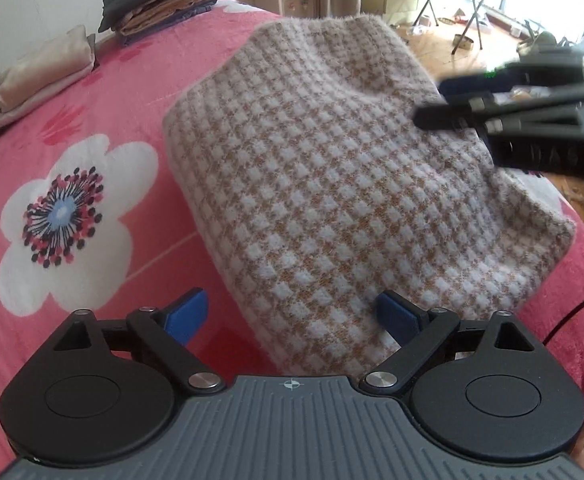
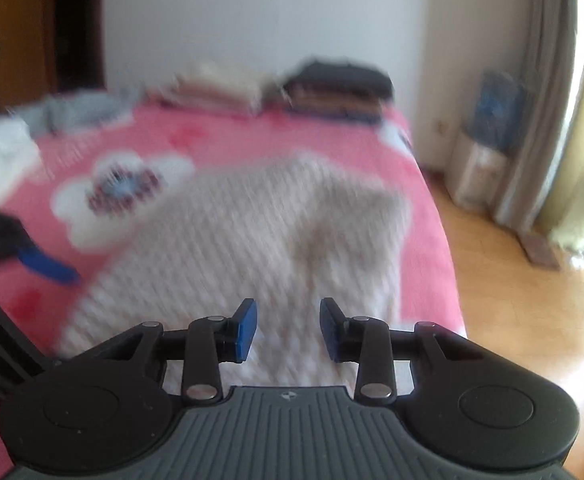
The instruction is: Fold clothes
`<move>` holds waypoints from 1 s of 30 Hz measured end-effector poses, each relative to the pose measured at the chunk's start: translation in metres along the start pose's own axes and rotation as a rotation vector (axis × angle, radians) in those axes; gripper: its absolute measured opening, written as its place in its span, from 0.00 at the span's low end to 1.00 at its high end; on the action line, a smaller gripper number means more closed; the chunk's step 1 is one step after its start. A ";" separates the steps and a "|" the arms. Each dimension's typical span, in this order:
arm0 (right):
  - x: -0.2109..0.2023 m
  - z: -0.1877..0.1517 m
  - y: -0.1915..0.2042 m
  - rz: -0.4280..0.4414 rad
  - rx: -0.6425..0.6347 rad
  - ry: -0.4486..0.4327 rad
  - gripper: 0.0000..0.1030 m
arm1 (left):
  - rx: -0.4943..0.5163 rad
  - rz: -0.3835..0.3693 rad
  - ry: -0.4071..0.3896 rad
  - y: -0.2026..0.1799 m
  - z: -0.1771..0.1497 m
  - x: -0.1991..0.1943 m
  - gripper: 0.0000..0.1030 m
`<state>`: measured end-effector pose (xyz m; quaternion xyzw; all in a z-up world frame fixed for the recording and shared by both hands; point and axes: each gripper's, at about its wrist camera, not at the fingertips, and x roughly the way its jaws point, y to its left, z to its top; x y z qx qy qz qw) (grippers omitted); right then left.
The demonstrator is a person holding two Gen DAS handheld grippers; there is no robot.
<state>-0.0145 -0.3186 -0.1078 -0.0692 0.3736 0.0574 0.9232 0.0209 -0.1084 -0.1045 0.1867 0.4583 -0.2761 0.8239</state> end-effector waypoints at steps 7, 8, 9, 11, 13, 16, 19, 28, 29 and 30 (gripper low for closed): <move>0.007 0.019 0.007 0.000 -0.019 0.022 0.36 | 0.013 0.015 0.020 -0.004 0.002 0.000 0.90; 0.008 0.022 0.008 0.000 -0.020 0.025 0.36 | 0.013 0.015 0.021 -0.004 0.003 0.000 0.90; 0.009 0.023 0.009 0.002 -0.018 0.023 0.36 | 0.011 0.014 0.022 -0.004 0.003 0.000 0.90; 0.012 0.024 0.009 0.006 -0.013 0.020 0.36 | 0.003 0.011 0.025 -0.003 0.004 0.001 0.90; 0.015 0.025 0.010 0.011 -0.009 0.016 0.36 | -0.002 0.011 0.029 -0.003 0.005 0.001 0.90; 0.019 0.028 0.010 0.017 -0.002 0.011 0.36 | -0.005 0.014 0.037 -0.004 0.007 0.001 0.90; 0.023 0.030 0.011 0.023 0.005 0.006 0.36 | -0.004 0.021 0.046 -0.004 0.008 0.001 0.90; 0.035 0.035 0.013 0.040 0.024 -0.010 0.37 | -0.007 0.027 0.052 -0.005 0.009 0.003 0.91; 0.035 0.035 0.013 0.040 0.024 -0.011 0.37 | -0.009 0.028 0.053 -0.005 0.009 0.003 0.91; 0.035 0.034 0.013 0.039 0.025 -0.012 0.37 | -0.010 0.028 0.054 -0.005 0.009 0.003 0.91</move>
